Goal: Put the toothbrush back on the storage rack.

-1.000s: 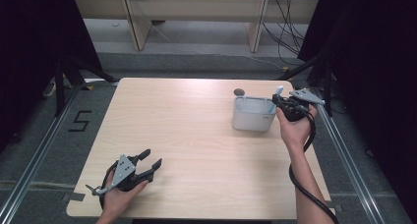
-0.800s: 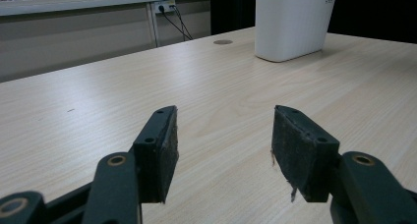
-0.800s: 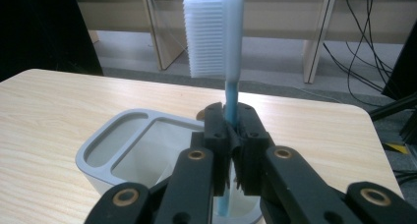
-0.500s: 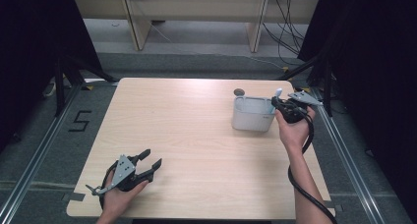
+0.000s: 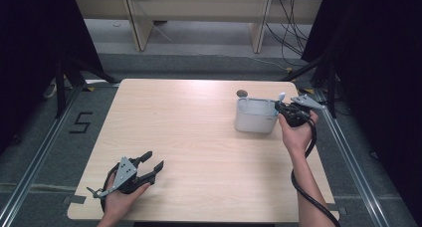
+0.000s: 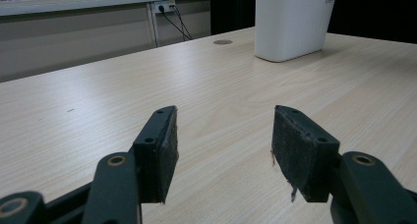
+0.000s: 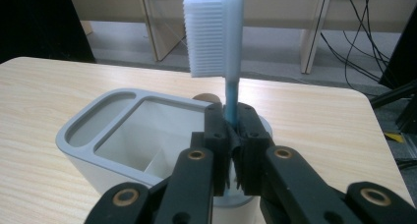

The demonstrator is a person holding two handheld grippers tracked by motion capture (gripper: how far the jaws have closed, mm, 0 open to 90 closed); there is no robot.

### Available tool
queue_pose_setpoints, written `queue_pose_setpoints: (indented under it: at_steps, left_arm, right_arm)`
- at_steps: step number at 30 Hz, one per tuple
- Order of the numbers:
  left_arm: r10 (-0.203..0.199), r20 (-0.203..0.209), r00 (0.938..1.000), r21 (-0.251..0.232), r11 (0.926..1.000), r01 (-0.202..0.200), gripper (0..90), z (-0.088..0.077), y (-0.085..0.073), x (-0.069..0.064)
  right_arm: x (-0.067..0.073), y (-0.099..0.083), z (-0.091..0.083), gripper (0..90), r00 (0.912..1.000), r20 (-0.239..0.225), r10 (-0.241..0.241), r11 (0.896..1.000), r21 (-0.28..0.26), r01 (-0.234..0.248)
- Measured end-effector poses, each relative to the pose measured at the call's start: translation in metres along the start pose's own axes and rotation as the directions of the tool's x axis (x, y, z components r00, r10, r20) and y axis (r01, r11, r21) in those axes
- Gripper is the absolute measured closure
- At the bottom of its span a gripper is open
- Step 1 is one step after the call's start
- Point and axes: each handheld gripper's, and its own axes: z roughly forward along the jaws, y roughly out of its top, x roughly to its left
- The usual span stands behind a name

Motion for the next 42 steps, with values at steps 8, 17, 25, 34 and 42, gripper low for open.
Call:
queue_pose_setpoints:
  at_steps: [8, 17, 25, 34, 42]
  left_arm:
    - [0.0, 0.0, 1.0, 0.0, 1.0, 0.0, 42.6, 0.0, 0.0, 0.0]
    - [0.001, 0.0, 1.0, 0.0, 1.0, -0.001, 42.5, 0.0, 0.0, 0.0]
    - [-0.002, 0.001, 1.0, 0.001, 1.0, 0.002, 42.5, 0.0, 0.0, 0.0]
    - [0.0, 0.001, 1.0, 0.001, 1.0, 0.0, 42.4, 0.0, 0.0, 0.0]
    - [0.0, 0.001, 1.0, 0.001, 1.0, 0.0, 42.4, 0.0, 0.0, 0.0]
  right_arm:
    - [-0.002, -0.004, 0.002, 86.0, 0.9996, 0.007, -0.026, 1.0, 0.002, 0.026]
    - [-0.001, -0.007, 0.005, 85.9, 1.0, 0.002, -0.006, 1.0, 0.011, 0.006]
    - [-0.003, -0.01, 0.006, 85.9, 0.9997, 0.016, -0.017, 1.0, 0.02, 0.016]
    - [-0.004, -0.014, 0.008, 85.8, 0.9999, 0.013, -0.011, 1.0, 0.02, 0.01]
    - [-0.004, -0.015, 0.008, 85.5, 0.9998, 0.019, -0.001, 1.0, 0.022, 0.0]
